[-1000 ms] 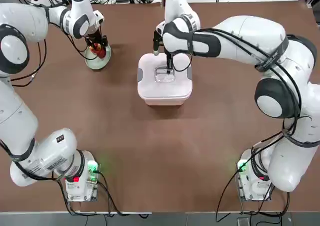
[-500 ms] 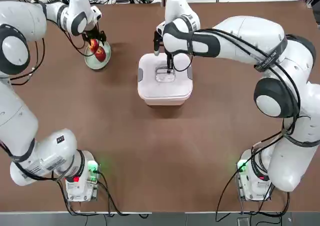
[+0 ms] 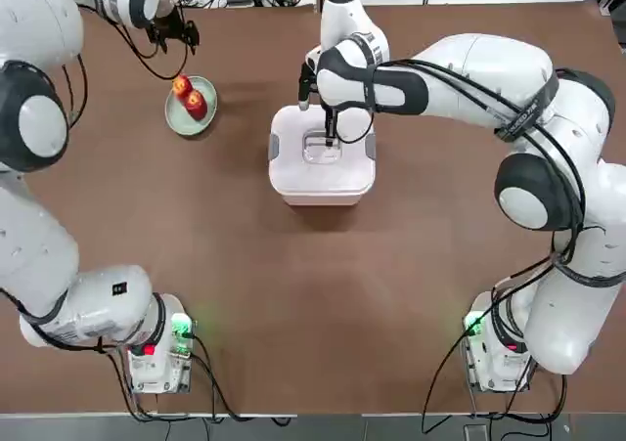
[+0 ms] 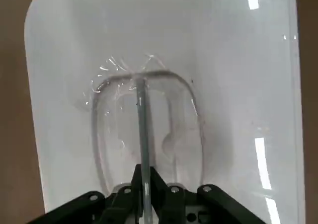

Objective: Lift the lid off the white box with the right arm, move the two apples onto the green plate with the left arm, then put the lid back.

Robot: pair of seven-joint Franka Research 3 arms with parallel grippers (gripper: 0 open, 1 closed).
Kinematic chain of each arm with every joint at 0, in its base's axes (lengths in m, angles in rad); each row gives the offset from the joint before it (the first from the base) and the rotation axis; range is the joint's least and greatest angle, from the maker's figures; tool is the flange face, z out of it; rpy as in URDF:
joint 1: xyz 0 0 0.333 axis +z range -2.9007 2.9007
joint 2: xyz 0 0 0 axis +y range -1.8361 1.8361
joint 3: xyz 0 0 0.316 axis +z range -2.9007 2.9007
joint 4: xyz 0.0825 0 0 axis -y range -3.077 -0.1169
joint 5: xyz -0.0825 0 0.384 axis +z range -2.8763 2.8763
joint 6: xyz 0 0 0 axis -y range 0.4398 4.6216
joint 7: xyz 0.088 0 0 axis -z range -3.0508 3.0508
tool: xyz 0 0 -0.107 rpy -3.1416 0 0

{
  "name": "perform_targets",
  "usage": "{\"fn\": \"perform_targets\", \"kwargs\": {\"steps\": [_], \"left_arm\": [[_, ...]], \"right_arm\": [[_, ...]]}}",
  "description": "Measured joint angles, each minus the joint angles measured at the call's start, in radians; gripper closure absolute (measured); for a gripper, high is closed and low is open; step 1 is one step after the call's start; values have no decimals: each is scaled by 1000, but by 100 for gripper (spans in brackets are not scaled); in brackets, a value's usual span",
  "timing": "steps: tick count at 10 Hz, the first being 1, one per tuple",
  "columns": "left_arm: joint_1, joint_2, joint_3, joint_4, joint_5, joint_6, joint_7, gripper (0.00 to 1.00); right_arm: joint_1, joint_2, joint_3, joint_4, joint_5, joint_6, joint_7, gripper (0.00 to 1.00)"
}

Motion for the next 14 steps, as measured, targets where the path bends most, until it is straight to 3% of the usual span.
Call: {"fn": "perform_targets", "kwargs": {"steps": [2, 3, 8, 9, 11, 14], "left_arm": [[-76, -81, 63, 59, -43, -189, 43, 0], [-83, -124, 66, 86, -82, -273, 75, 0], [-91, -192, 49, 292, -137, -617, 112, 0], [-92, -198, 47, 327, -139, -661, 113, 0], [-92, -207, 44, 362, -148, -718, 113, 0], [-92, -208, 33, 367, -159, -721, 113, 0]], "right_arm": [[0, 0, 0, 0, 0, 0, 30, 93], [1, 2, 0, 0, 0, 0, 51, 83], [-12, -10, -18, 13, 0, 1, 76, 9], [-22, -32, -36, 18, 0, -11, 92, 0], [-68, -99, -71, 22, 2, -56, 109, 0], [-261, -190, -81, 18, -59, -132, 110, 0]]}}
